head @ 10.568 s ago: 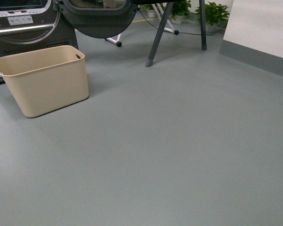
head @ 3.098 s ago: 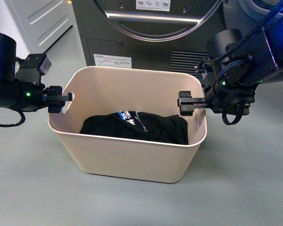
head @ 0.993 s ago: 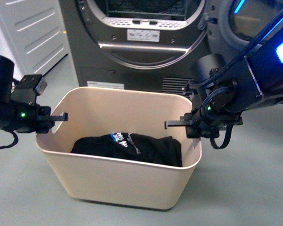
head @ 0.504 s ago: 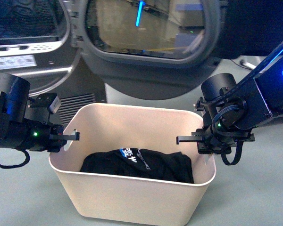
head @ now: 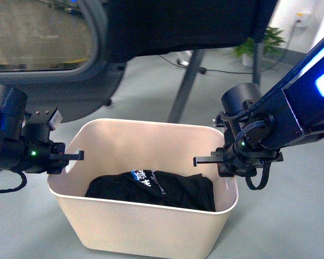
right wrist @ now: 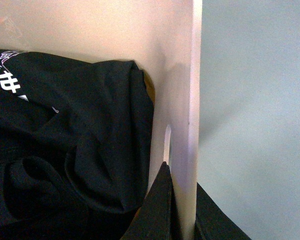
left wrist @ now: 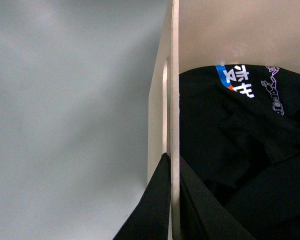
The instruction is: Move hamper under clothes hanger
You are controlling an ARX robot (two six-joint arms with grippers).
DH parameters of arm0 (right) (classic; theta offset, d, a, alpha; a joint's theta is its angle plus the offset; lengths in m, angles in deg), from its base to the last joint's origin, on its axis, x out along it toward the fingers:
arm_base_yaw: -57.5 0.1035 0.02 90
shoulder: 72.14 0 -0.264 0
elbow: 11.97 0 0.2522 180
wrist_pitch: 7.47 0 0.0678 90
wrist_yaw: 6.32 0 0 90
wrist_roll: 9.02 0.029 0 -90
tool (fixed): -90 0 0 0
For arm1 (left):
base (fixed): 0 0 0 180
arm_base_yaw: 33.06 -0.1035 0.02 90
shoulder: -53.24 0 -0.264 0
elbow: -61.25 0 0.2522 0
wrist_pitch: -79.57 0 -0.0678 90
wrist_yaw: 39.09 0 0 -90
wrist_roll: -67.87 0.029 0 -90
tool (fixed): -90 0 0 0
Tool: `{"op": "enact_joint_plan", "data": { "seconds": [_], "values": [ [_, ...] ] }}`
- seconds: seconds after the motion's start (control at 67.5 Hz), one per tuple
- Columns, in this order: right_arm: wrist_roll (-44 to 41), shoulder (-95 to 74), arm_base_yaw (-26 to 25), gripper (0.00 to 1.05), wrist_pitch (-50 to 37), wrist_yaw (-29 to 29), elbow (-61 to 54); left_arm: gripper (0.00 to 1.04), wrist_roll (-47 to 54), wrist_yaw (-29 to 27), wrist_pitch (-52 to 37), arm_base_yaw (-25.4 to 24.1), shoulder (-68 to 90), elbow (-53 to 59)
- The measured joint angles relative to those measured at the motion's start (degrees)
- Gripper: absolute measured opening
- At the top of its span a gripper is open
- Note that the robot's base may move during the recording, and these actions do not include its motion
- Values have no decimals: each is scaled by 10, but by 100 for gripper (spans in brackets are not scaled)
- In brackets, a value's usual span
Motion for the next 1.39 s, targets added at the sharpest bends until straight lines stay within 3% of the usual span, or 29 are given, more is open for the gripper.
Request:
{"op": "enact_joint_plan", "data": {
  "seconds": [0.874,1.126,1.393],
  "values": [
    [0,1,-3,3,0,1,0,4,0,2,0,1,-2,0],
    [-1,1,-23,3,0,-9,-1,4,0,13,0,22,-2,0],
    [-1,1,8,3,0,8,-1,4,0,-4,0,-6,-2,0]
  ]
}}
